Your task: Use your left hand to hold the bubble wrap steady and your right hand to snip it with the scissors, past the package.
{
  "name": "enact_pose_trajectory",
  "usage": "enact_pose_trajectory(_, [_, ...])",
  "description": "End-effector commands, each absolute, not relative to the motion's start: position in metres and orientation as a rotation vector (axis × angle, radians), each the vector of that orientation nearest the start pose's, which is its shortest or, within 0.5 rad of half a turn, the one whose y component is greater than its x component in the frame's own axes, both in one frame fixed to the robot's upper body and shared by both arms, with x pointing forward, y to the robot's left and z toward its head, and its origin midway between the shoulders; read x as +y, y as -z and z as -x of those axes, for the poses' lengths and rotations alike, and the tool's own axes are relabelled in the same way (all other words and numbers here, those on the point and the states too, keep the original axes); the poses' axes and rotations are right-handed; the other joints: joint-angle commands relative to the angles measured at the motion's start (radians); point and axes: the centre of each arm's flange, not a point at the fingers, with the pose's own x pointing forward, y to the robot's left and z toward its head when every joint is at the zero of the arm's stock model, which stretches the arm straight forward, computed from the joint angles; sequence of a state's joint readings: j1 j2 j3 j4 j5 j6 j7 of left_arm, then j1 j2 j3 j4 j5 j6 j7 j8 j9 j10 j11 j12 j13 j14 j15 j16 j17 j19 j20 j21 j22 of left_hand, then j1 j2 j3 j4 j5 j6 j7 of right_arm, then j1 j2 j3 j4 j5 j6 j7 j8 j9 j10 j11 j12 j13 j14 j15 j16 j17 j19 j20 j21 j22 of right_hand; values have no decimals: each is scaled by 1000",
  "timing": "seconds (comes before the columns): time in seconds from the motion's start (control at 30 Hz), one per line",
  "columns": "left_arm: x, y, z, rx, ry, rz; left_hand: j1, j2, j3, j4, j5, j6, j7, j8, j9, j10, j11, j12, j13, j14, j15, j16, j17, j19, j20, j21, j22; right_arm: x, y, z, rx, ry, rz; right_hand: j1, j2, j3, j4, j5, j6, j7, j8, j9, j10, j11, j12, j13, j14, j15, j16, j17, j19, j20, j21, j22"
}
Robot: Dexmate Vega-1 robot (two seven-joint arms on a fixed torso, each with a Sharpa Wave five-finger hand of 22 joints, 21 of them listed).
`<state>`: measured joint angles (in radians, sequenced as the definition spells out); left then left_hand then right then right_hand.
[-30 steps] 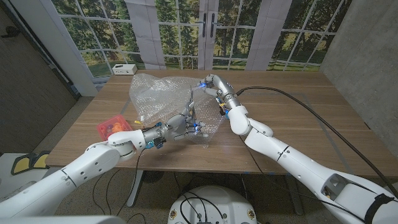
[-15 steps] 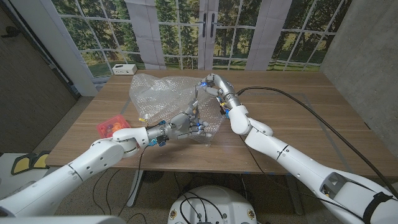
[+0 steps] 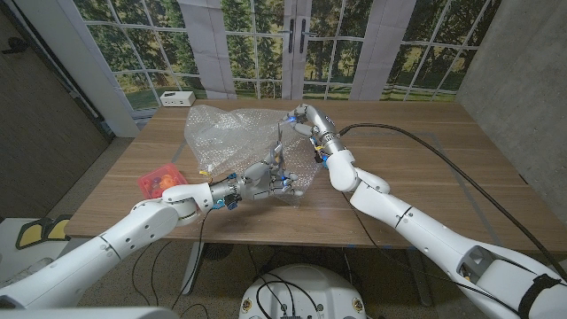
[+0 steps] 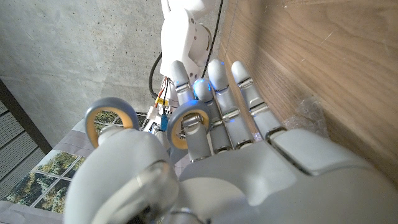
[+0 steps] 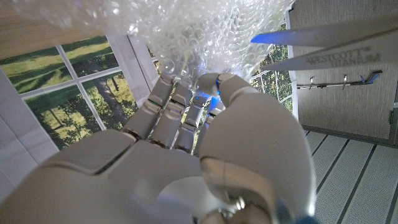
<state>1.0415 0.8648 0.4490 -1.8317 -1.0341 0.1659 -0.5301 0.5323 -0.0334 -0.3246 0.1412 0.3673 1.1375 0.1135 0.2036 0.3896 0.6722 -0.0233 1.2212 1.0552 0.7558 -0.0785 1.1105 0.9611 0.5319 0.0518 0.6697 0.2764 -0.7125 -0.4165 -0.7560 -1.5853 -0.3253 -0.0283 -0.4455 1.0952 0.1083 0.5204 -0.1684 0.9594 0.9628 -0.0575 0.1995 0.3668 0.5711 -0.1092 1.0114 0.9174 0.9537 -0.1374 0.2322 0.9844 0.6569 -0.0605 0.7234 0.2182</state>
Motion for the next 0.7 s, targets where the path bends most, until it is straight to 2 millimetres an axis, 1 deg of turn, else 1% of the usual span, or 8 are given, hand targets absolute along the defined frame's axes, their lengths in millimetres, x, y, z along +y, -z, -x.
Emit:
enact_pose_trajectory(0.03, [189,86,-530,-167,1053,6,-3,9,-3,-2,0,-12,51,6,0,51,-53,4,-1,4,-21,9,2,3,3,7,4,-72,-10,-593,-920,-52,815,0,7,8,3,1,7,-4,0,-1,41,-40,28,147,2,-100,-5,8,-10,-11,11,1])
enact_pose_trajectory(0.1, [189,86,-531,-168,1056,2,-2,10,-3,-2,0,-13,51,6,0,55,-52,-2,-13,6,-20,9,0,3,2,7,3,-72,-11,-594,-917,-51,819,0,7,9,3,0,6,-6,0,-2,38,-40,31,154,2,-100,-6,9,-15,-11,13,1])
enact_pose_trajectory(0.3, [188,85,-533,-166,1057,0,-1,10,-3,-3,0,-14,51,6,1,54,-51,2,-6,6,-18,11,4,2,0,6,3,-74,-12,-595,-928,-51,817,-2,8,10,4,0,5,-8,-2,-4,37,-42,29,154,2,-100,-9,13,-23,-10,21,-1])
enact_pose_trajectory(0.37, [188,85,-534,-166,1057,8,-1,10,-3,-3,0,-12,47,7,1,56,-50,2,-7,6,-18,11,3,2,0,6,3,-74,-12,-595,-929,-55,813,-3,8,11,4,0,5,-9,-2,-4,40,-42,27,151,1,-100,-10,15,-28,-10,25,-1])
enact_pose_trajectory(0.57, [189,85,-536,-165,1056,14,-1,10,-4,-3,0,-13,50,6,-1,53,-51,5,-1,6,-18,11,3,3,1,6,2,-77,-9,-596,-942,-59,816,-5,7,12,5,-1,6,-9,-2,-6,38,-45,26,153,1,-100,-11,18,-33,-11,31,-3])
enact_pose_trajectory(0.67, [189,85,-536,-166,1057,16,-1,10,-4,-3,-1,-13,50,6,0,54,-49,4,-3,6,-17,11,2,1,0,5,1,-79,-9,-596,-945,-53,814,-6,7,12,5,-1,5,-13,-3,-6,38,-45,28,156,1,-100,-12,19,-45,-12,30,-3])
enact_pose_trajectory(0.7, [189,85,-537,-166,1058,18,-1,10,-4,-3,-1,-13,50,5,-1,53,-52,5,-2,6,-17,11,2,2,0,6,1,-80,-9,-596,-947,-51,815,-7,7,11,5,-1,7,-11,-2,-6,38,-44,27,155,1,-100,-12,20,-47,-12,31,-3])
